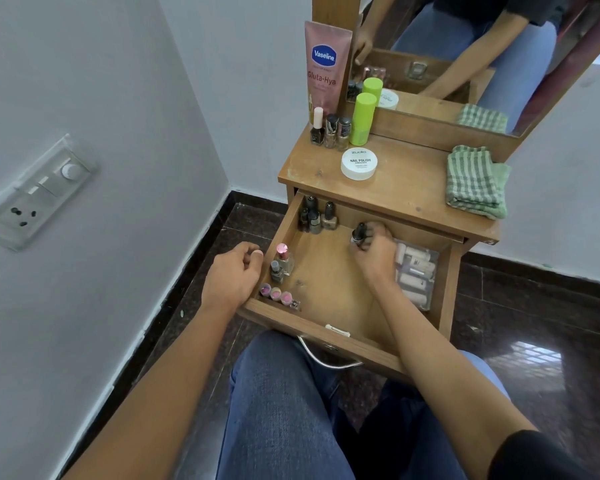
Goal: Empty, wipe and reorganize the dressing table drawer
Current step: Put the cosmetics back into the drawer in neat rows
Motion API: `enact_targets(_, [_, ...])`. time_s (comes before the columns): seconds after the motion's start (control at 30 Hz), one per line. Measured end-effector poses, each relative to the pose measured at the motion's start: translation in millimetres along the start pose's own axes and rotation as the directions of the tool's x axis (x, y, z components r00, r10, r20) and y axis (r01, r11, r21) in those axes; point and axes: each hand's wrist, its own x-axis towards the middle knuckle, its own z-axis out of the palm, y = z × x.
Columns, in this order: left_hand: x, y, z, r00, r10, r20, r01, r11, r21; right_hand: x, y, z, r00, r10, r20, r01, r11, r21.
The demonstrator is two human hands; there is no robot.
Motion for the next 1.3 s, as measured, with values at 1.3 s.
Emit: enact_targets(1.3, [0.2,-0.3,-0.5,1.000,0.018,0.015,-0.017,1.000,-0.024,29.4,-138.6,-63.6,0.873,-0.463,-0.152,0.438,0.882,-0.173])
